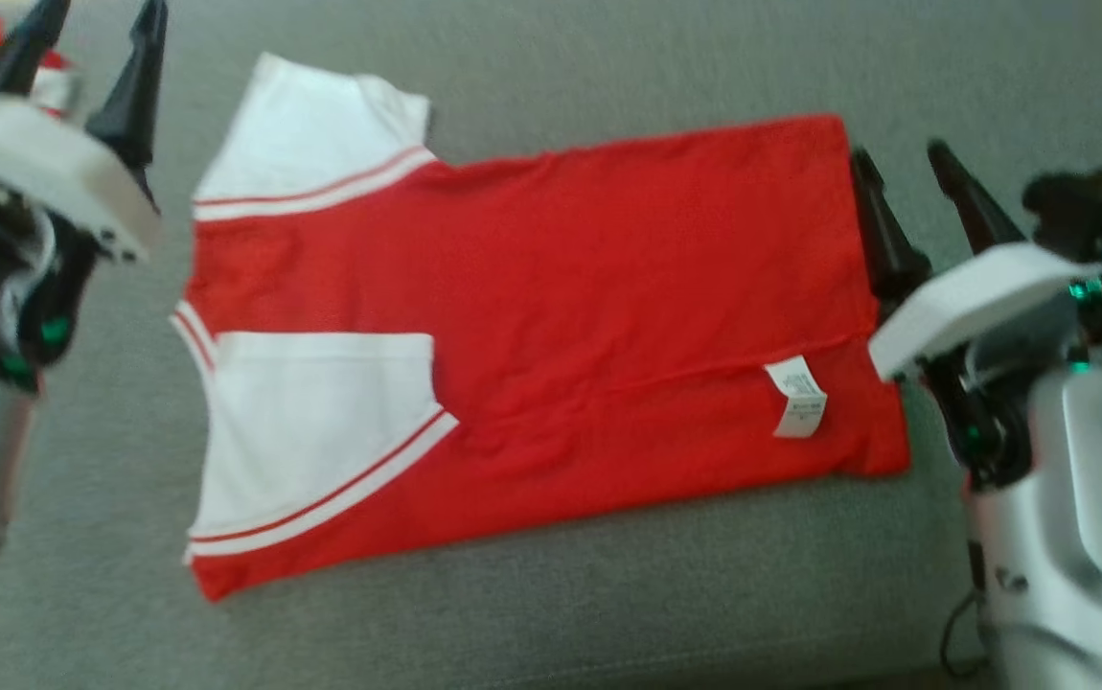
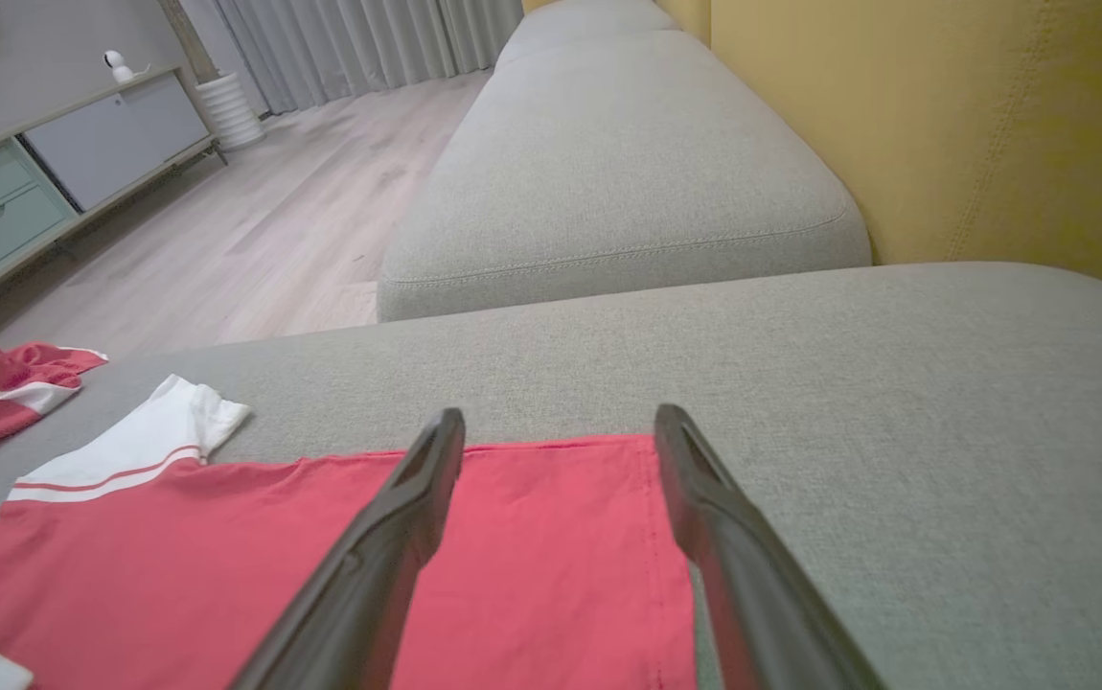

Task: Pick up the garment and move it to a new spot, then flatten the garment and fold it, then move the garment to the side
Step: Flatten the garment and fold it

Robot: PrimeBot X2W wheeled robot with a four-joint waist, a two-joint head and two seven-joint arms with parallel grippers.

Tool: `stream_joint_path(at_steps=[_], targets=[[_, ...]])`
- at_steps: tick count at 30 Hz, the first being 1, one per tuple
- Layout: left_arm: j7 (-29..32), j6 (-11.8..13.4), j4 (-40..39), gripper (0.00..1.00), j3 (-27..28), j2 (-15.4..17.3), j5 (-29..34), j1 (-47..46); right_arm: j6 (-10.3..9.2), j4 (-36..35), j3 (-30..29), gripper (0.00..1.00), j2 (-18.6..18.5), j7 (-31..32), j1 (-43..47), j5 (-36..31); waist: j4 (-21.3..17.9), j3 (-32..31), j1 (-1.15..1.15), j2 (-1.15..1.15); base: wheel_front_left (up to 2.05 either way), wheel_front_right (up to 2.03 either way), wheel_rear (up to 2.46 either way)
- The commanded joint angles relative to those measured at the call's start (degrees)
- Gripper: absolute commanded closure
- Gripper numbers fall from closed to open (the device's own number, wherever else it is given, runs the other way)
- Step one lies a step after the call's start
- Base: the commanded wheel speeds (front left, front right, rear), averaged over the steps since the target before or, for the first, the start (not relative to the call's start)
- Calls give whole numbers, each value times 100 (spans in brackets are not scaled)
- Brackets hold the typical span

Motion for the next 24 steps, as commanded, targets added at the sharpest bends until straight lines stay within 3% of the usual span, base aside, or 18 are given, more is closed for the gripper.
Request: stream_joint_path(at_steps=[1,9,24], targets=[[97,-78,-7,0,166,300,68,-356,-4,-159,182,0,-28,-27,-219,-12,-305,494,-2,0,0,0,0],[574,-347,1039,0,-87,479,244,-1096,-4,65,519,0,-28,-267,-736,112,-721,1190,-2,0,0,0,0],[1042,-269,1977,0,-343,622,491,-1550,-4,297,789,0,-28,-494,-1008,229,-1005,1402,-2,0,0,0,0]])
